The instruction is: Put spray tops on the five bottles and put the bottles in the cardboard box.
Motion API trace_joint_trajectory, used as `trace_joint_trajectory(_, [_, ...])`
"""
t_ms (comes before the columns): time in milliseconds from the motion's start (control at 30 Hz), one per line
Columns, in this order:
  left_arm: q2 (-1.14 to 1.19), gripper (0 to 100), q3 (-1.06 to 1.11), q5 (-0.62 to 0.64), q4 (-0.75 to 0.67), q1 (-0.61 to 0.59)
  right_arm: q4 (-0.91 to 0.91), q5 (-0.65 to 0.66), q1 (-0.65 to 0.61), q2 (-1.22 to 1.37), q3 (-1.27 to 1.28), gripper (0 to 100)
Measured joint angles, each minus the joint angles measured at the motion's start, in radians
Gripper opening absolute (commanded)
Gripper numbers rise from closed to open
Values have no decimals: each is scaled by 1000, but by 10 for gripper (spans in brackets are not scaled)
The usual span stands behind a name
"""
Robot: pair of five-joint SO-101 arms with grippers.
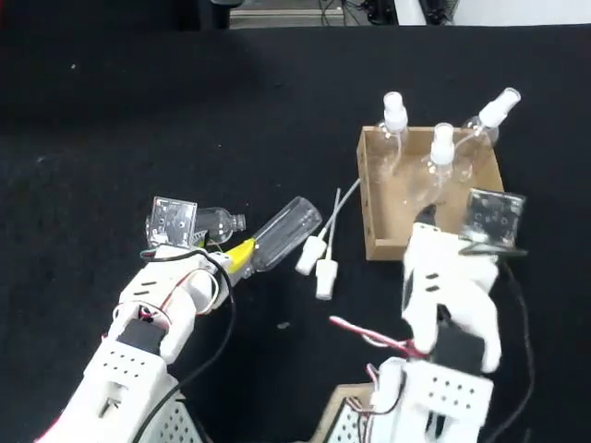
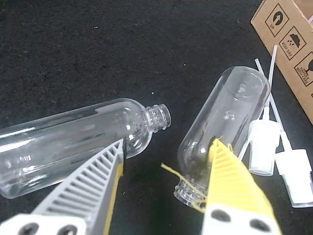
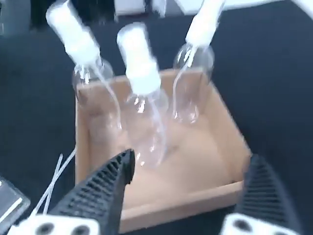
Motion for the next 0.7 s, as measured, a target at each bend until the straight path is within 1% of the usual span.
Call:
trace_joint_trajectory(67, [0,259,0,0,0,0,26,0,-9,-48,-26,82])
trace_joint_trajectory(100, [0,259,0,0,0,0,46,0,-28,-64,-43,77])
trace_joint_trajectory(167, [0,259,0,0,0,0,117,31,-104,-91,-94,88])
trace_joint_trajectory(233, [0,259,0,0,0,0,203,78,-213,-94,-150,101])
trace_joint_trajectory(300, [0,259,0,0,0,0,252,83,-348,-94,-176,106])
trace_joint_trajectory(433, [0,259,0,0,0,0,249,49,-592,26,-189,106])
trace_joint_trajectory(500, [0,259,0,0,0,-25,218,44,-686,115,-189,106])
trace_joint_trajectory(567, [0,259,0,0,0,-57,180,38,-727,192,-189,106])
trace_joint_trajectory(700, [0,259,-3,0,18,-97,89,38,-740,293,-180,106])
